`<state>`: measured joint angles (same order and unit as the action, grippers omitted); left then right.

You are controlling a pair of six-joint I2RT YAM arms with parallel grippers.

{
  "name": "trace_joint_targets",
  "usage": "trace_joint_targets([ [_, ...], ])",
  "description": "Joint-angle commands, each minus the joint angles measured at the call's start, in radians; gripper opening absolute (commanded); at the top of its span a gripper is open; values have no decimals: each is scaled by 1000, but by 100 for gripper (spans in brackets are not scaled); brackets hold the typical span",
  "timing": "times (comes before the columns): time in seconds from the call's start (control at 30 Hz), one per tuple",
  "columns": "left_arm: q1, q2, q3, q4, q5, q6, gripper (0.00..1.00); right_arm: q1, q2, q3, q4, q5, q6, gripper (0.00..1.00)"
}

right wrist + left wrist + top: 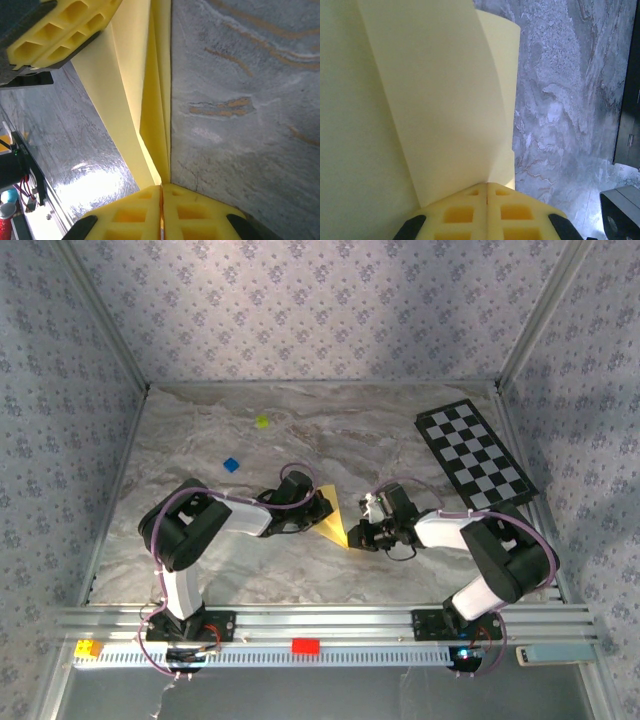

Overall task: Fold a paper plane with a square sheet of paper (pick it up from the middle)
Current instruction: Fourth fold the wing at the center of the table.

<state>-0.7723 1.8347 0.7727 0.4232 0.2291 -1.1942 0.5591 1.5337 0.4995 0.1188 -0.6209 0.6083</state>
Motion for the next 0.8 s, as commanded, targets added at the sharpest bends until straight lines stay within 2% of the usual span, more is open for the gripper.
trace_joint_targets([
  [0.0,8,22,-22,-44,-8,2,0,12,33,-35,-125,-11,-27,9],
  [0.2,8,19,-26,-44,-7,5,0,-5,-46,-4,-175,8,-17,20],
  [0.47,8,14,-32,-44,-7,7,0,-44,-141,100,-233,-18,-19,26],
  [0.57,8,12,-33,-44,-8,8,0,-44,-108,138,-202,-67,-3,24],
  [0.77,7,12,-35,-41,-8,7,0,-10,8,217,-153,-93,13,6],
])
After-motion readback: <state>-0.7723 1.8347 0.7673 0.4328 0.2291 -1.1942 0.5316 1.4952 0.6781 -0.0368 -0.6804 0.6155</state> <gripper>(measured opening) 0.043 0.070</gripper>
